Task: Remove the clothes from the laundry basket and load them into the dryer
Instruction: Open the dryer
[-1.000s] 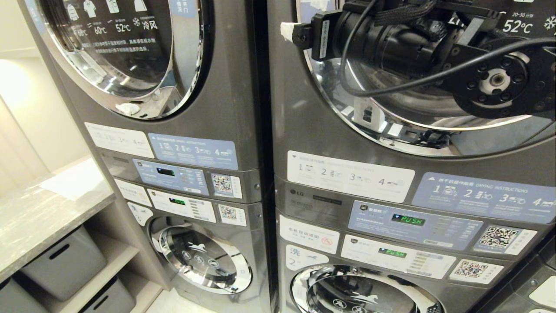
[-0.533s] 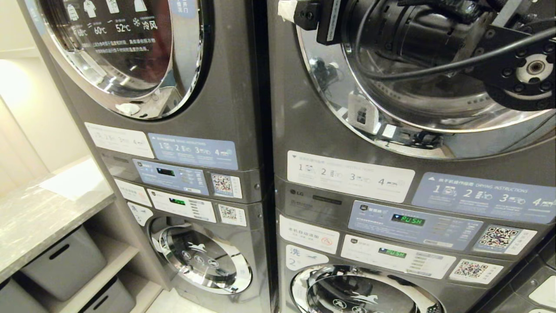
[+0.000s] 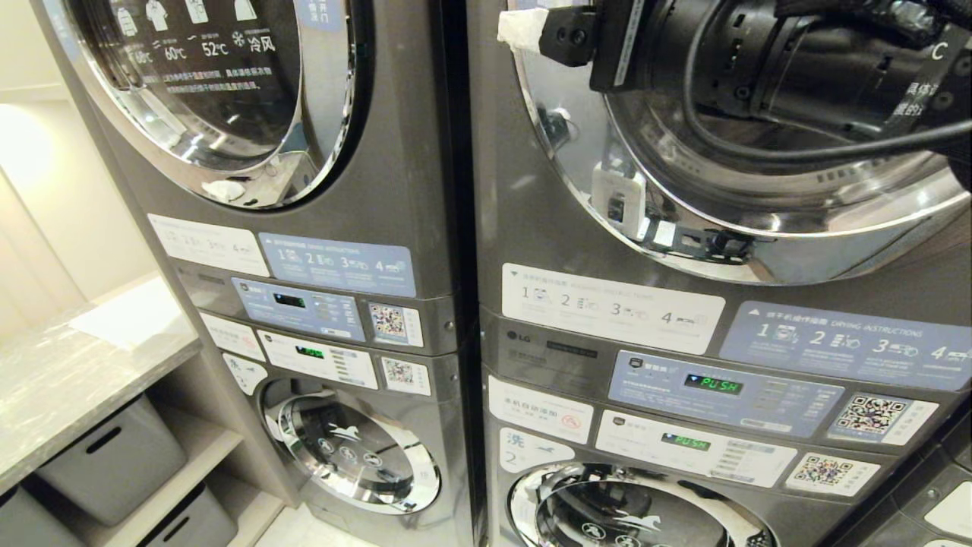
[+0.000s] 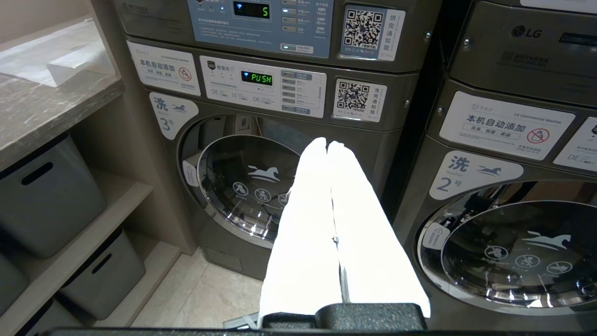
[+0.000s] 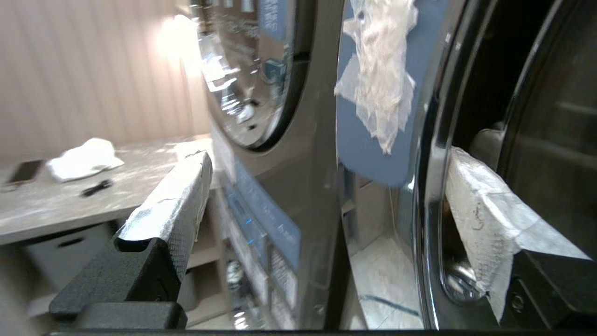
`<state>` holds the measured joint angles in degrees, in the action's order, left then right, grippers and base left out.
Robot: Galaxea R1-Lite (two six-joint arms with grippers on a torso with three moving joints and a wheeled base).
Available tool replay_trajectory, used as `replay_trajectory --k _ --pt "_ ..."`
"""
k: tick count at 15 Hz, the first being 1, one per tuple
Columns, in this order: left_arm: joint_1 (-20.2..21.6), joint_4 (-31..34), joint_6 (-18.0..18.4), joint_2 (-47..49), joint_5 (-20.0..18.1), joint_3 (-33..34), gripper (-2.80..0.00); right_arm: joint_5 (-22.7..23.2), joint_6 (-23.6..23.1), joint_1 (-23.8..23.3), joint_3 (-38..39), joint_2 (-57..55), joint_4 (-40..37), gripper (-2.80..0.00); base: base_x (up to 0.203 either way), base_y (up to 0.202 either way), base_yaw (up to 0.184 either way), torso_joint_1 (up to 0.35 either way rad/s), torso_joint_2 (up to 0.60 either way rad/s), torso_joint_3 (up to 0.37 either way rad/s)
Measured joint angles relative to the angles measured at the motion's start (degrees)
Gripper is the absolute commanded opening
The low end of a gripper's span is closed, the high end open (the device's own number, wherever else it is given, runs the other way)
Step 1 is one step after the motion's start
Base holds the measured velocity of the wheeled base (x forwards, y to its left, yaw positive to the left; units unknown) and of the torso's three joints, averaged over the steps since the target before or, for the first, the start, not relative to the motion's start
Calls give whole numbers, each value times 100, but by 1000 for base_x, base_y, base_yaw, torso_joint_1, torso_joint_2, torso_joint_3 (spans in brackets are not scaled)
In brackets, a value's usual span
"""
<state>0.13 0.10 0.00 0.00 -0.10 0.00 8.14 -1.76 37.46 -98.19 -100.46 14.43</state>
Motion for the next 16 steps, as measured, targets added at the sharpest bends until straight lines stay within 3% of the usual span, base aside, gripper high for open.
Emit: replay_trajectory --k 14,16 --pt "5 0 0 0 0 0 -280 1519 377 5 1585 1683 -334 0 0 0 0 0 0 0" --pt "2 0 0 0 0 0 -280 1505 377 0 1752 1867 -380 0 0 0 0 0 0 0"
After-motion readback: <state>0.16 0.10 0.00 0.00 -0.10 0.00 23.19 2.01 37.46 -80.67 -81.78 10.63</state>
